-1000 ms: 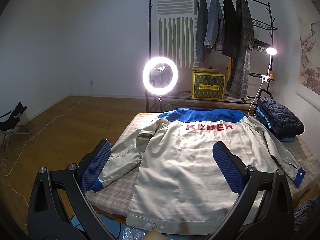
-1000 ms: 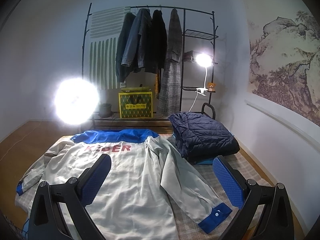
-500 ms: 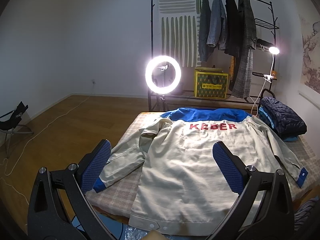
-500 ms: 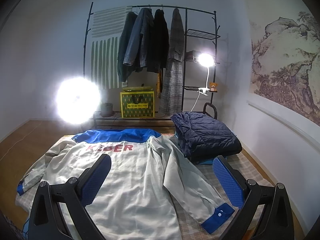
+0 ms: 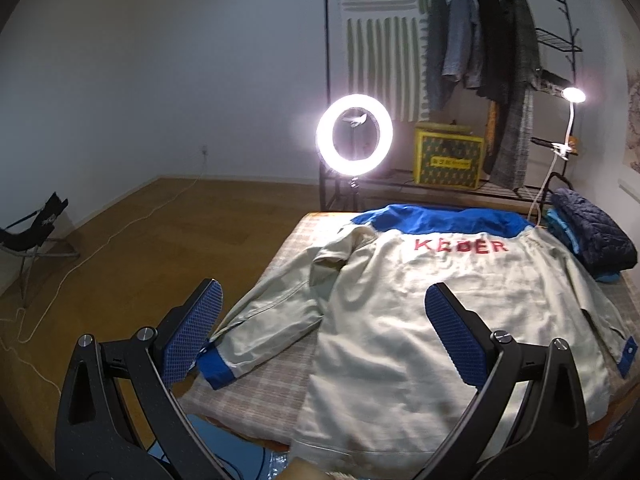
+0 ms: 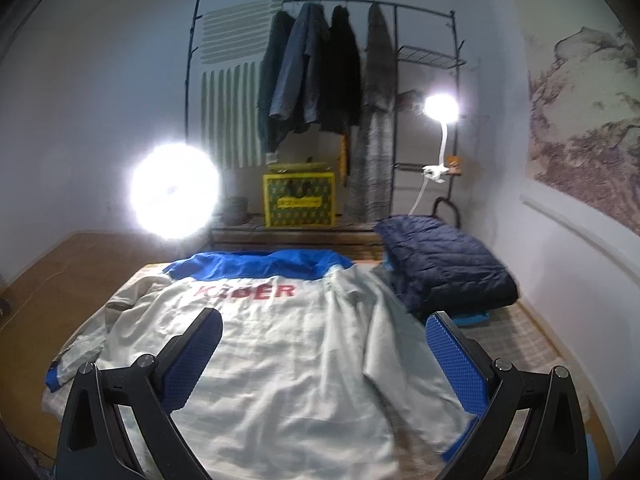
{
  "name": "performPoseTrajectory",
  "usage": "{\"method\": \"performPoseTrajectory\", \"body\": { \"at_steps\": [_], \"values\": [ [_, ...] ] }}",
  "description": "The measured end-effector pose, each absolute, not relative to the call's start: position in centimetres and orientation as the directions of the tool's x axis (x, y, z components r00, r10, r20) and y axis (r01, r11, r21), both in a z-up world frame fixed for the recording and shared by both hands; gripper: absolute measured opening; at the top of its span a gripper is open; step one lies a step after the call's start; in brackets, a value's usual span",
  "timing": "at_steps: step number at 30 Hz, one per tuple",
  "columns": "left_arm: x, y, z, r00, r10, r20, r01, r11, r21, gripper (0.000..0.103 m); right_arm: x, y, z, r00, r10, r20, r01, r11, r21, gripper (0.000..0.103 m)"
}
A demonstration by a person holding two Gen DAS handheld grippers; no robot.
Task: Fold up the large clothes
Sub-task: 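Grasp the blue sleeve cuff with the left tool and lift it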
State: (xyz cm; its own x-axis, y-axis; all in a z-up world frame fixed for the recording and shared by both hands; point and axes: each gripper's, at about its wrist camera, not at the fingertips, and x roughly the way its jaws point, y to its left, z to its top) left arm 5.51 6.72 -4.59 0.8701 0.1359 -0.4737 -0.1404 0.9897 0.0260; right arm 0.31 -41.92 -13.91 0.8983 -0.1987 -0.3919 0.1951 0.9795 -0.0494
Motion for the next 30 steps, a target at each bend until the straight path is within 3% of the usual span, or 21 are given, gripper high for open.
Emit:
{"method": "performPoseTrajectory", "body": {
  "at_steps": [6, 10, 14, 19, 24, 30],
  "values": [
    [8.9, 11.6, -7.6, 0.822, 0.199, -0.533, -0.208, 0.977, 0.044, 0.103, 4.5, -38.4, -15.5, 0.892, -0.110, -0.439, 0.095, 0.994, -0.057, 0.100],
    [11.3, 15.8, -10.2, 0.788, 0.209, -0.579, -0.247, 0.969, 0.013, 0.103, 6.6, -35.9, -16.8, 0.915, -0.015, -0.402, 0.006, 1.000, -0.023, 0.101],
    [13.6, 21.0, -13.2, 0.737, 0.210, -0.642, -0.295, 0.955, -0.026, 0.087, 8.9, -33.9, -18.3, 0.908, 0.088, -0.411, -0.087, 0.996, 0.020, 0.101],
    [16.2, 28.3, -18.0, 0.657, 0.064, -0.752, -0.358, 0.904, -0.235, 0.082, 11.4, -32.2, -21.2, 0.847, 0.165, -0.505, -0.174, 0.984, 0.029, 0.096],
    [18.1, 33.9, -24.0, 0.587, -0.079, -0.806, -0.440, 0.804, -0.399, 0.082, 12.8, -31.5, -23.0, 0.793, 0.215, -0.571, -0.207, 0.975, 0.080, 0.095],
    [19.2, 36.6, -29.4, 0.533, -0.159, -0.831, -0.517, 0.716, -0.469, 0.082, 13.5, -29.9, -23.9, 0.779, 0.197, -0.595, -0.228, 0.973, 0.024, 0.095]
  ]
}}
